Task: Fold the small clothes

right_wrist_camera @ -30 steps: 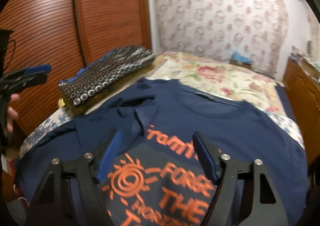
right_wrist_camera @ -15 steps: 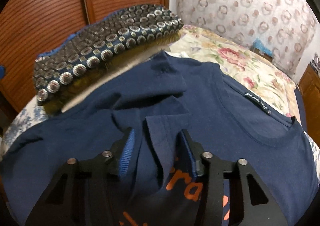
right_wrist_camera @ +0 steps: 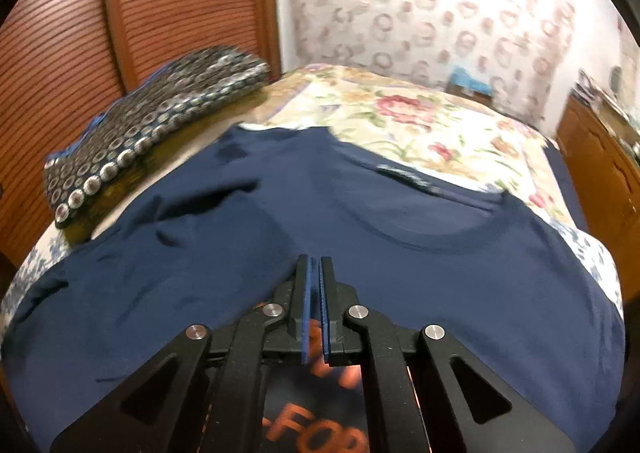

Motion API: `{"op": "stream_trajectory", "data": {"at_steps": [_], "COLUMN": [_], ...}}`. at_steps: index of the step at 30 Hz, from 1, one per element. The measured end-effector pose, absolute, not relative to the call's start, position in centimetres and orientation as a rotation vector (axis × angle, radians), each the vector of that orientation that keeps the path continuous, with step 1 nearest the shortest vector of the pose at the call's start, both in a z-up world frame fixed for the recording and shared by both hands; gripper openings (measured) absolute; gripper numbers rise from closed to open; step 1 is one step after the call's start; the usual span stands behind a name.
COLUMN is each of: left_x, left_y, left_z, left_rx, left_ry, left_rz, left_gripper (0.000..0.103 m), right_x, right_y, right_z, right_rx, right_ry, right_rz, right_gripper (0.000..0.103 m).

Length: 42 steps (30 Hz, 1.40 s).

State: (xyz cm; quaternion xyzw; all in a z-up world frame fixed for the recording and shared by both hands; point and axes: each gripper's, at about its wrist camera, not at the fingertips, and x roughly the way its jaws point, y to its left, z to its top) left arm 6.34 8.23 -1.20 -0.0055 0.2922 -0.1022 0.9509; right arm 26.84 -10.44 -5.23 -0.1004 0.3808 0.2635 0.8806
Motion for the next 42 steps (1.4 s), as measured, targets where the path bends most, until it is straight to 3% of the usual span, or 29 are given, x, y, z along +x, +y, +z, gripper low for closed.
{"op": "stream_trajectory", "data": {"at_steps": [2,3,4,8,25,42], "left_x": [6.9,7.5,8.0,10.3,21.6,27.3], "left_y": [7.8,7.5,7.3,6.0,1.8,0.5], "left_z": [-1.0,-1.0,-1.0,-1.2,-2.7,-7.9], "left_rx": [-0.004,0.001,0.004,0.021,0.032,0.089], "left_ry": [0.598,0.604,0.610,0.641,0.783,0.999], "left_rz": [-0.208,-0.209,-0.209,-0.201,-0.227,-0.134], "left_gripper": [0.054,0.054,0.054,0.054,0.054,0.023], "right_x": [26.9,26.9,26.9,27.4,30.4,30.7], "right_y": [-11.4,-11.7,-12.0,-14.2,-21.5,-21.9], "right_z": [-5.0,-4.9,-4.8,-4.8,-6.7,-7.4], "right_rx": [-0.197,-0.204,-0.213,-0.211,-0.266,-0.233], "right_ry": [0.802,0.800,0.799,0.813,0.864,0.877], "right_rz": [0.551,0.537,0.525,0.520,0.485,0.505], "right_gripper": [0.011,0.028,0.036,0.051,0.051,0.053]}}
